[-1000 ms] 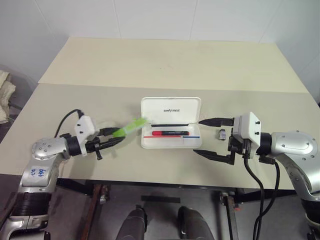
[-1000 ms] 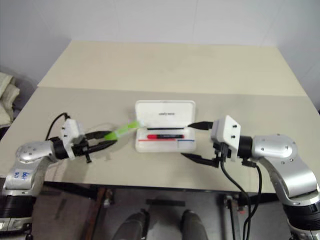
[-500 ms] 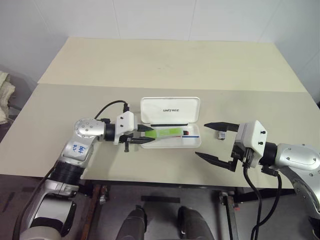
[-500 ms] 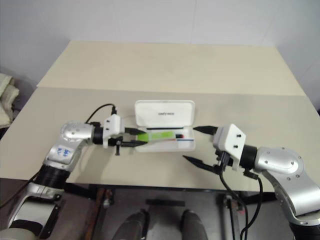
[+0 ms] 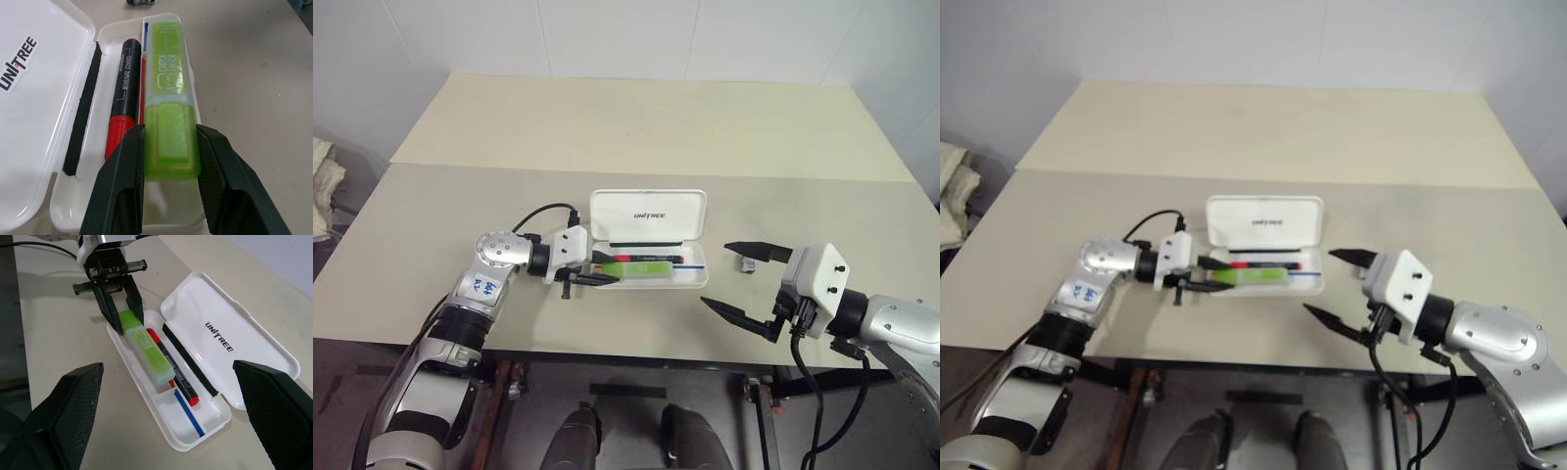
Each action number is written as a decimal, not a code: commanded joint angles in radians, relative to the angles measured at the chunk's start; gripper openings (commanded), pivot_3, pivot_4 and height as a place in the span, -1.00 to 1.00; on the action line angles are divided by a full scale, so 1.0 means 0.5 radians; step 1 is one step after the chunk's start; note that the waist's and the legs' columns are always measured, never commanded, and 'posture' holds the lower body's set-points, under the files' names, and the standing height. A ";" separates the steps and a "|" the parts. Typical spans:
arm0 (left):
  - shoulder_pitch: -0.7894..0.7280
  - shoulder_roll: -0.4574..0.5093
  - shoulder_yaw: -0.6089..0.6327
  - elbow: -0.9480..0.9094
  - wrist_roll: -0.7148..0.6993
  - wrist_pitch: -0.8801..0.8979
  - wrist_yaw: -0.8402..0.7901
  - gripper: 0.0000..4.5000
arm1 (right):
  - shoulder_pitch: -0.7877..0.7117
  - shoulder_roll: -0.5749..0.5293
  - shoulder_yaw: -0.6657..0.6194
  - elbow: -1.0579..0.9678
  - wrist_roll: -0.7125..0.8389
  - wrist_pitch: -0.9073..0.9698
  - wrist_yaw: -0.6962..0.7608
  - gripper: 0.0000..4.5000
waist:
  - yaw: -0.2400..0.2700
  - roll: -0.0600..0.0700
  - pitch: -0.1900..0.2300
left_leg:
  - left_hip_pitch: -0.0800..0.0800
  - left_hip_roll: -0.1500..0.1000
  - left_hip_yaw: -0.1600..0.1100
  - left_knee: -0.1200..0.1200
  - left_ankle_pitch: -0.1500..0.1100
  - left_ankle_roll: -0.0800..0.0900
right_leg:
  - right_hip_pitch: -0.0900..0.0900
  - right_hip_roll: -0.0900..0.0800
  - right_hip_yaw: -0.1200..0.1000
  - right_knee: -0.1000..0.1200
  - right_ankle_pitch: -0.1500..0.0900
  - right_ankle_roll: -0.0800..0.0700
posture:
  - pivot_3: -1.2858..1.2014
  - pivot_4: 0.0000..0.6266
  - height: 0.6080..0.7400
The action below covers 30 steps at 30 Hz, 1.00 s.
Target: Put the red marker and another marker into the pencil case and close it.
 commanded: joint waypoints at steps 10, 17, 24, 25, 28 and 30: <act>0.017 -0.030 0.040 -0.066 -0.017 0.043 0.065 0.99 | -0.045 0.025 -0.026 -0.046 0.031 -0.011 -0.043 1.00 | 0.000 0.000 0.000 | 0.000 0.000 0.000 0.002 0.000 0.000 | 0.000 0.000 0.000 0.003 0.000 0.000 | 0.03 -0.52 1.00; 0.077 -0.033 0.072 -0.151 -0.100 0.008 -0.005 0.99 | -0.030 0.146 -0.031 -0.039 0.003 0.103 -0.261 1.00 | -0.001 0.000 0.000 | 0.000 0.000 -0.001 0.006 0.000 0.000 | 0.000 0.000 0.000 0.008 0.000 0.000 | 0.03 -0.52 1.00; 0.143 -0.031 0.192 -0.377 -0.324 0.020 -0.067 0.99 | 0.069 0.509 0.039 0.136 -0.392 0.188 -0.850 1.00 | 0.000 -0.001 -0.001 | 0.000 -0.001 -0.003 0.008 0.000 0.000 | 0.000 -0.001 0.002 0.010 -0.001 -0.002 | 0.03 -0.52 1.00; 0.140 -0.019 0.214 -0.442 -0.357 0.049 -0.064 0.99 | 0.089 0.571 0.058 0.190 -0.434 0.163 -0.895 1.00 | -0.001 -0.001 -0.001 | 0.000 -0.001 -0.003 0.008 0.000 -0.001 | 0.000 0.000 0.002 0.010 -0.001 -0.002 | 0.03 -0.52 1.00; 0.137 0.010 0.238 -0.533 -0.385 0.104 -0.046 0.99 | 0.109 0.662 0.077 0.273 -0.502 0.123 -0.954 1.00 | -0.003 0.001 -0.001 | 0.001 0.000 -0.003 0.008 0.000 -0.001 | 0.000 0.000 0.002 0.011 -0.001 -0.002 | 0.03 -0.52 1.00; 0.129 0.035 0.258 -0.568 -0.398 0.137 -0.046 0.99 | 0.086 0.721 0.070 0.354 -0.548 0.108 -1.016 1.00 | -0.006 0.001 -0.001 | 0.001 -0.001 -0.003 0.007 0.000 -0.001 | 0.000 0.000 0.002 0.011 -0.001 -0.002 | 0.03 -0.52 1.00</act>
